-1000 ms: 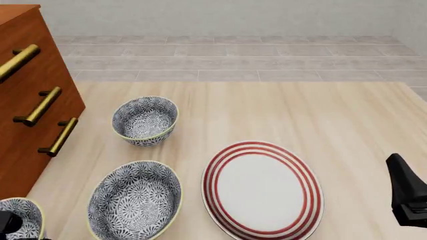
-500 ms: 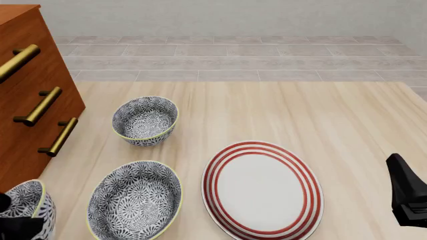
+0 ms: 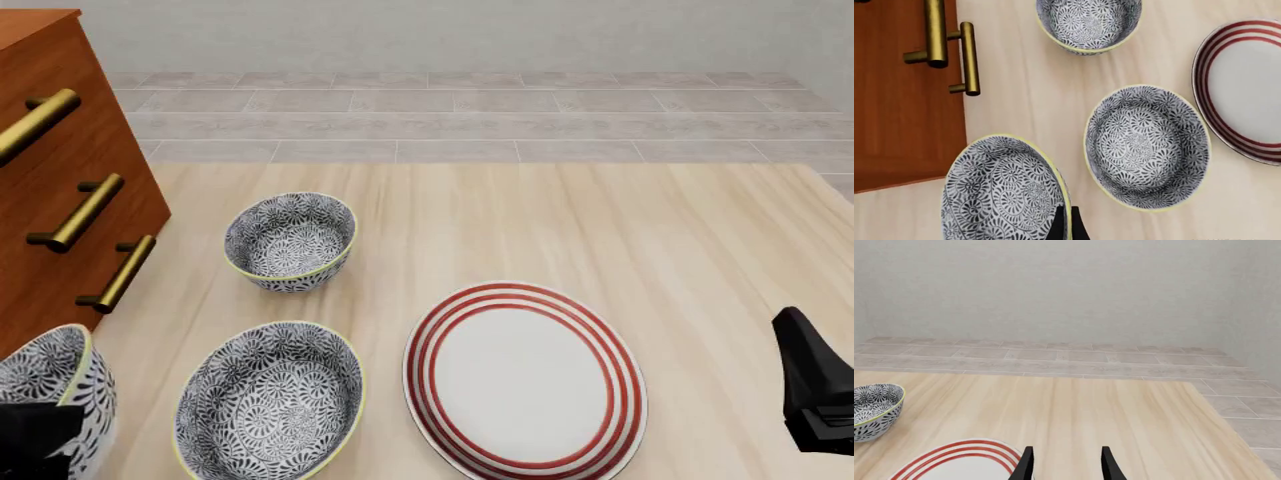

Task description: Put the bowl at the front on the plate.

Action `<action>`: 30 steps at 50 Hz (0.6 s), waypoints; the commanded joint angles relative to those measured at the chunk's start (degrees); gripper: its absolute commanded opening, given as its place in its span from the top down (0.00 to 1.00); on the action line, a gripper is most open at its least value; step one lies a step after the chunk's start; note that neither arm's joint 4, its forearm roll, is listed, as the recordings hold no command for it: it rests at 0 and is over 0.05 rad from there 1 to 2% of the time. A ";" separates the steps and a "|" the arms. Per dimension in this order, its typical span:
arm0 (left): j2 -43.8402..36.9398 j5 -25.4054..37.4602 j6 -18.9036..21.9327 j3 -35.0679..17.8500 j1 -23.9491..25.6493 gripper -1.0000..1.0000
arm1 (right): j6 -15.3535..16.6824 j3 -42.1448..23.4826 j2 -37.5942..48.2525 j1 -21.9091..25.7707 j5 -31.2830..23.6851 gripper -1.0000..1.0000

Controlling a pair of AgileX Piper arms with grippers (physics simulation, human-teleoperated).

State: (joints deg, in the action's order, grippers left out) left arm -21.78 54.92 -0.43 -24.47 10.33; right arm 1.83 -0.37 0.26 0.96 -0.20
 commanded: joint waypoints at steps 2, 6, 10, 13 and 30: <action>-0.91 1.53 -0.97 -5.30 2.97 1.00 | -0.01 0.00 -0.02 0.03 0.03 0.00; -1.64 1.49 -1.42 -7.22 4.30 1.00 | -0.06 0.00 0.00 -0.01 -0.01 0.00; -2.28 1.28 -1.73 -8.31 5.27 1.00 | 0.00 0.00 0.01 0.00 -0.01 0.00; -2.25 1.13 -2.26 -8.44 6.14 1.00 | 0.30 -0.23 -0.17 0.15 -0.22 0.00; -7.19 -1.09 -2.43 -15.40 11.24 1.00 | 0.28 -0.29 -0.18 0.16 -0.25 0.00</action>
State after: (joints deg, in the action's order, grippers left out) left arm -26.40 54.78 -3.22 -35.63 19.15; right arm 2.09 -0.61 0.10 1.11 -0.41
